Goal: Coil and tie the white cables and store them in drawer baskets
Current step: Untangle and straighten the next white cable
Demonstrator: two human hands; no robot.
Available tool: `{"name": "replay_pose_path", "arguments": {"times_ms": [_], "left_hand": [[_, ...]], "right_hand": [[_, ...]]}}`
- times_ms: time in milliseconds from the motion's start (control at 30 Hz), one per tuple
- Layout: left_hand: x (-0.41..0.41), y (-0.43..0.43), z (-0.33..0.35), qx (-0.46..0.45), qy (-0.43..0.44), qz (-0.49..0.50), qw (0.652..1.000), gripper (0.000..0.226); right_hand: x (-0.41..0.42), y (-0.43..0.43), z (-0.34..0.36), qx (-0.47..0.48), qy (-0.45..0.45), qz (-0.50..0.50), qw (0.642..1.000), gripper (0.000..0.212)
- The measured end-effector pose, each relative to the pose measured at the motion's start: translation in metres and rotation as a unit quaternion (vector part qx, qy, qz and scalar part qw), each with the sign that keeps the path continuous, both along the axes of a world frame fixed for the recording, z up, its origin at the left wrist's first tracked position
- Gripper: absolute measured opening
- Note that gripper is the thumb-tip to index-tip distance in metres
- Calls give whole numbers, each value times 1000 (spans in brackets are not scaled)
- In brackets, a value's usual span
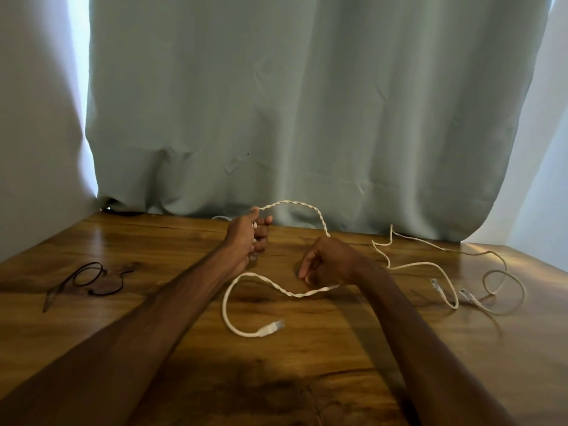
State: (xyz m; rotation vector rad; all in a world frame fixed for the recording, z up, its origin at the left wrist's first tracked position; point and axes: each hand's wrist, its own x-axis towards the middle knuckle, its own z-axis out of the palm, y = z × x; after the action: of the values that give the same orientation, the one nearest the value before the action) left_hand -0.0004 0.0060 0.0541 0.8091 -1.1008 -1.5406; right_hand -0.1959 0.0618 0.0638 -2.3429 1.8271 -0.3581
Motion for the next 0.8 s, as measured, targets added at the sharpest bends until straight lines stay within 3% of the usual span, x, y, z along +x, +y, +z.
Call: {"name": "replay_pose_path", "arguments": {"times_ms": [133,367,500,667,733,800], "left_hand": [[1,-1,-1,-3,-15,-4,1000,48],[-3,2,-2,-8,-36,-8,999,48],[-4,4,0,-8,-29,-5,1000,49],[-4,-3,-7,-12,-76,55,996,50],[-5,-6,-9,-12,-60,92,994,48],[-5,-8,-6,4,-2,87,996,46]], "right_hand": [[-10,-6,0,-73,6,-53,996,20],[8,-7,-2,-162,-42,-47,985,14],[22,0,0,-259,-73,1,963,14],[52,13,8,-375,-95,131,913,16],[65,22,12,-351,-129,194,907,14],[75,32,13,-212,-152,234,937,13]]}}
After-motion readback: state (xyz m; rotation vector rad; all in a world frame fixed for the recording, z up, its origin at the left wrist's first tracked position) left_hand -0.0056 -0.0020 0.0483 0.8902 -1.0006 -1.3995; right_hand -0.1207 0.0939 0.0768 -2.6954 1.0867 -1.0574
